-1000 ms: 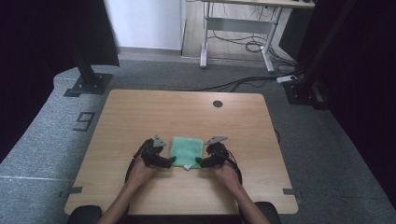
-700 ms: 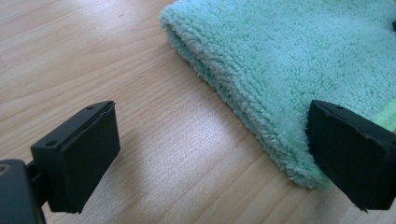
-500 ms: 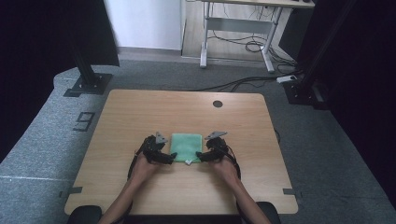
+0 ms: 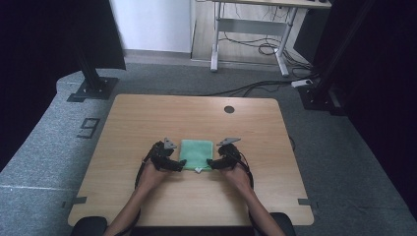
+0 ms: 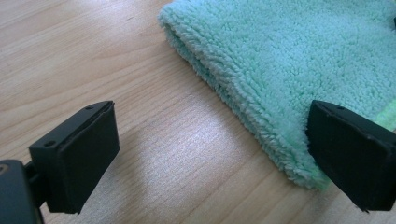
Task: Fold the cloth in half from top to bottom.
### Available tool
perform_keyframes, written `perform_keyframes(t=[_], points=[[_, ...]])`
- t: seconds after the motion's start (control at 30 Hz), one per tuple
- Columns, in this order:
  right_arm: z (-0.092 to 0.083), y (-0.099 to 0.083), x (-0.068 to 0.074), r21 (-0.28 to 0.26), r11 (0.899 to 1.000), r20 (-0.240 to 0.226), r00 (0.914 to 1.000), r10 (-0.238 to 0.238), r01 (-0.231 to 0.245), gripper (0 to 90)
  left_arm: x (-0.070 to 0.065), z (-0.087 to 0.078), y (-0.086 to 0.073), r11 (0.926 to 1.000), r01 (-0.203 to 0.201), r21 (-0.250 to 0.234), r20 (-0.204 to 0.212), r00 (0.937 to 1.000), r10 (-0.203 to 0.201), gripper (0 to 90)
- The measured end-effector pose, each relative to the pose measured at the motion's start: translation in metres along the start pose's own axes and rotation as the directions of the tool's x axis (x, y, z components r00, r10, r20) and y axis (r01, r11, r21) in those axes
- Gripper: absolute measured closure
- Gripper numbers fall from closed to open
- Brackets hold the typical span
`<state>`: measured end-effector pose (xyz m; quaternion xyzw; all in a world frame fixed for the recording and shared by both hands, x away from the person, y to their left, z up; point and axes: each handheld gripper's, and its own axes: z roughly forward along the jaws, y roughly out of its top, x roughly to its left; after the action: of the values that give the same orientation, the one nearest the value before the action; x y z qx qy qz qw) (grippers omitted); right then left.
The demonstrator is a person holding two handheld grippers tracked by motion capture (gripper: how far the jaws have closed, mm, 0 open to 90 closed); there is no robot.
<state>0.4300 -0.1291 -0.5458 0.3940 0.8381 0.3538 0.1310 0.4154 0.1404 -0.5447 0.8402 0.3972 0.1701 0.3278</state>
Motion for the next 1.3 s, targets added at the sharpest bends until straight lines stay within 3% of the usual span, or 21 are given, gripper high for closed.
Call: perform_keyframes(t=[0.27, 0.5, 0.9, 1.07, 1.3], points=[[-0.005, 0.003, 0.002, -0.015, 1.0, 0.001, 0.9998, -0.019, 0.019, 17.6, -0.003, -0.008, 0.005, 0.9996, -0.028, -0.008, -0.012, 0.9995, 0.028, 4.5], [-0.015, 0.007, 0.004, -0.029, 0.999, -0.001, 0.9991, -0.043, 0.043, 17.2, -0.005, -0.02, 0.007, 0.9991, -0.031, -0.029, 0.019, 0.9993, 0.032, 4.5], [-0.033, 0.007, 0.004, -0.042, 0.998, -0.038, 0.9983, -0.044, 0.042, 12.6, 0.0, -0.04, -0.003, 0.9993, -0.02, -0.031, 0.078, 0.9967, 0.023, 1.5], [-0.04, 0.006, 0.004, -0.044, 0.998, -0.048, 0.9973, -0.056, 0.054, 6.7, 0.001, -0.048, -0.007, 0.9992, -0.019, -0.036, 0.087, 0.9959, 0.022, 1.0], [-0.051, 0.004, 0.006, -0.037, 0.996, -0.046, 0.9956, -0.082, 0.08, 0.0, 0.001, -0.058, -0.009, 0.998, -0.049, -0.041, 0.077, 0.9957, 0.052, 0.4]])
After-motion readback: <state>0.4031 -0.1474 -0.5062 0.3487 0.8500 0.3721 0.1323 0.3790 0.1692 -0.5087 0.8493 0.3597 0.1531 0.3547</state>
